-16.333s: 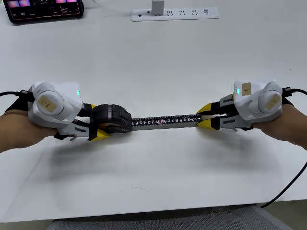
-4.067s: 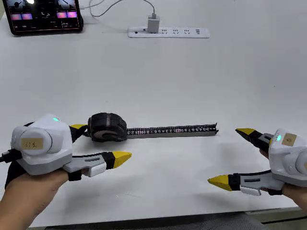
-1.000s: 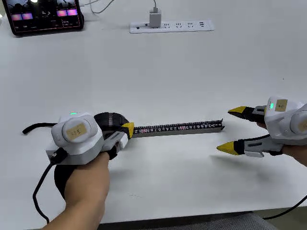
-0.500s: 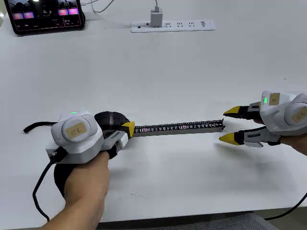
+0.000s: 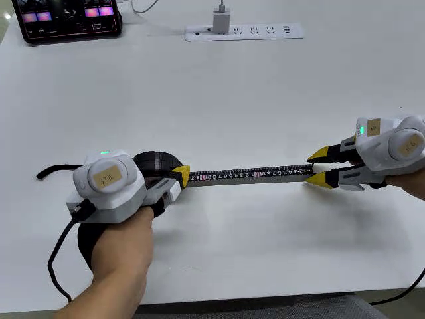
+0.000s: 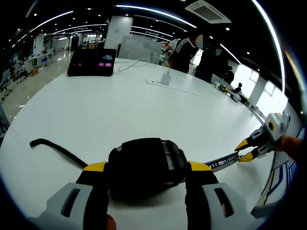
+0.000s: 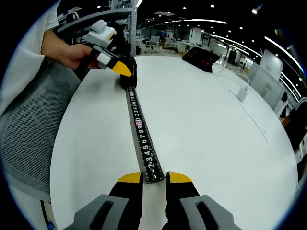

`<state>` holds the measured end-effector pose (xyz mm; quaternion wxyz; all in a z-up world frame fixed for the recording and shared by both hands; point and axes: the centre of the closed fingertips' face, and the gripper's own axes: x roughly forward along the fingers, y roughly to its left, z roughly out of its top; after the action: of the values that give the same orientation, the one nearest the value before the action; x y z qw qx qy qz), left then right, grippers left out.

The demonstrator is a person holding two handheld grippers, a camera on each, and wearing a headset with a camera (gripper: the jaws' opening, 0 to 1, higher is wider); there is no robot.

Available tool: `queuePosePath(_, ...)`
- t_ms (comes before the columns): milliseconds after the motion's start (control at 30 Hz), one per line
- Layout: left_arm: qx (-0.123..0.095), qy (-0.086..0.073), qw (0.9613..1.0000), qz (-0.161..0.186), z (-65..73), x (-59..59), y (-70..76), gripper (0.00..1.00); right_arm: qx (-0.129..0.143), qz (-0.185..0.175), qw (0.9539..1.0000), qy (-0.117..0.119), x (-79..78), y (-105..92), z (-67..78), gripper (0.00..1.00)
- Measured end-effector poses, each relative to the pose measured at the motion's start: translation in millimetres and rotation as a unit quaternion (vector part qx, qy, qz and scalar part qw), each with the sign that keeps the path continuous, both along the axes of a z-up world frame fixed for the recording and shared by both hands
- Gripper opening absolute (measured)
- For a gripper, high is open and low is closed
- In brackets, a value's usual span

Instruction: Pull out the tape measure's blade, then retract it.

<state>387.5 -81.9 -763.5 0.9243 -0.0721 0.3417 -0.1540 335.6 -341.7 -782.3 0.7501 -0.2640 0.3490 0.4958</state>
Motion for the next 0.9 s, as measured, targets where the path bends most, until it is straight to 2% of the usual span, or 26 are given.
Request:
queuePosePath(367, -0.002, 0.002, 1.0, -0.002, 0.1, -0.5, -0.4, 0.6, 0.0, 0.021, 0.9998, 0.007, 0.3, -0.4, -3.5, 0.12)
queuePosePath(633, -0.004, 0.003, 1.0, -0.002, 0.1, -0.1, -0.4, 0.61, -0.006, 0.053, 0.9985, 0.011, 0.4, -0.3, -4.0, 0.11)
queuePosePath(900, -0.003, 0.007, 1.0, -0.002, 0.6, -0.5, -0.7, 0.6, -0.014, 0.055, 0.9983, 0.012, -0.7, -0.4, -4.2, 0.1)
